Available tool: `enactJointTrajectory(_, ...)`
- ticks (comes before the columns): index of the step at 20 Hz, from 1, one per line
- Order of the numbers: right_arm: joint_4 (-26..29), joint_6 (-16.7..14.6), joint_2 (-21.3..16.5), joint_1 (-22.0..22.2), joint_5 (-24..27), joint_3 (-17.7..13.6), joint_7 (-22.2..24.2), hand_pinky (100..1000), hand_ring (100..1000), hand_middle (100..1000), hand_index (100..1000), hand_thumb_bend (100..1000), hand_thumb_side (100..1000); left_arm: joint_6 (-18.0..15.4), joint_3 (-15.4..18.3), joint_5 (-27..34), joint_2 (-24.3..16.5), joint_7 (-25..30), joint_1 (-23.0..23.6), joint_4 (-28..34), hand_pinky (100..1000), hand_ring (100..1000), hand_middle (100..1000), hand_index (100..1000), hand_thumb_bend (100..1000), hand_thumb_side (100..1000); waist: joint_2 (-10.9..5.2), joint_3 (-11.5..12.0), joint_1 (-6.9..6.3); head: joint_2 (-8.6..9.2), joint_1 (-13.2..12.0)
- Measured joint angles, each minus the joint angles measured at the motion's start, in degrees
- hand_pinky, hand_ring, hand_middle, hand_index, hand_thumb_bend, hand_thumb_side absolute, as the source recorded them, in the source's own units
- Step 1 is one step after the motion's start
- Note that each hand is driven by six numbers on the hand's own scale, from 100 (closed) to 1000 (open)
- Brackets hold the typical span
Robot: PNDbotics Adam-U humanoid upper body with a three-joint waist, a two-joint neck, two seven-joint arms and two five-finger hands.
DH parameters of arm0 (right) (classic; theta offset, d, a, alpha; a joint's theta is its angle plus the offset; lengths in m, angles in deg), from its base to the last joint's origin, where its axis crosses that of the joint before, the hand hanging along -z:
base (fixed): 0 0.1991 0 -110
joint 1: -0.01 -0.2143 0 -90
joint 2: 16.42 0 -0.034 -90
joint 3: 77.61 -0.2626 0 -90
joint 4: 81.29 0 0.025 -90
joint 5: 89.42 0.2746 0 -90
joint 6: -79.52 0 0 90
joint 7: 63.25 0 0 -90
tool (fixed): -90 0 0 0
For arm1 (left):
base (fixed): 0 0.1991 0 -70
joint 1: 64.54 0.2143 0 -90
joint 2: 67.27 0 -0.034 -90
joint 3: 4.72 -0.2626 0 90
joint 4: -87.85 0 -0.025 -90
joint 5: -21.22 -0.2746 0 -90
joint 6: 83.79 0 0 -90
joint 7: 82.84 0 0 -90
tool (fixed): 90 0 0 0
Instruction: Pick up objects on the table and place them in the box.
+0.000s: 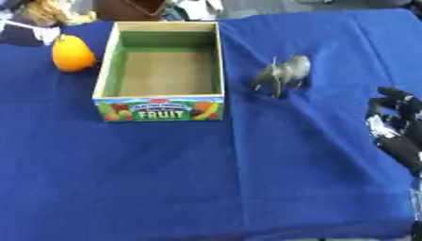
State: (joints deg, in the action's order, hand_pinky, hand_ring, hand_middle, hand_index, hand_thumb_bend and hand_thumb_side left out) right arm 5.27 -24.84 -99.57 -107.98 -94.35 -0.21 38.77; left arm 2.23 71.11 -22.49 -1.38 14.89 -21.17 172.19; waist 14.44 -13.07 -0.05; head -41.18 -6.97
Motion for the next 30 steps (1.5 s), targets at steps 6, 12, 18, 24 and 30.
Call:
enactJointTrajectory(6, -0.3, -0.5, 0.3, -0.7, 0.0, 0.8, 0.8, 594, 796, 601, 815, 100, 247, -1.9, -2.0, -2.3, 5.2, -0.4, -2.9, -4.2, 514, 252, 103, 256, 224, 177, 0.61, -1.7, -0.07, 0.51, -0.8)
enactJointTrajectory(12, -0.3, -0.6, 0.5, -1.1, 0.1, 1.3, 1.3, 594, 796, 599, 815, 100, 251, -3.2, -2.6, -3.3, 6.6, -1.1, -3.2, -6.9, 528, 297, 157, 307, 256, 176, 0.85, -2.6, -0.09, 1.00, -1.0)
enactJointTrajectory(18, -0.3, -0.6, 0.9, -1.7, 0.3, 2.0, 2.2, 594, 795, 598, 814, 100, 252, -5.8, -4.4, -4.3, 11.4, 0.0, -3.3, -11.7, 560, 356, 229, 369, 313, 171, 1.17, -3.9, -0.35, 1.44, -1.3)
enactJointTrajectory(24, -0.3, -0.5, 1.0, -1.7, 0.3, 2.1, 2.4, 594, 794, 597, 814, 100, 256, -8.3, -5.1, -4.4, 12.5, 2.7, -2.9, -14.2, 602, 442, 343, 476, 480, 220, 1.18, -4.2, -0.91, 1.47, -1.3)
enactJointTrajectory(30, -0.3, -0.3, 1.1, -1.7, 0.4, 2.0, 2.5, 594, 794, 597, 814, 100, 257, -9.3, -5.1, -3.8, 12.7, 7.3, -2.2, -14.5, 645, 556, 521, 649, 720, 265, 1.18, -4.4, -1.10, 1.47, -1.2)
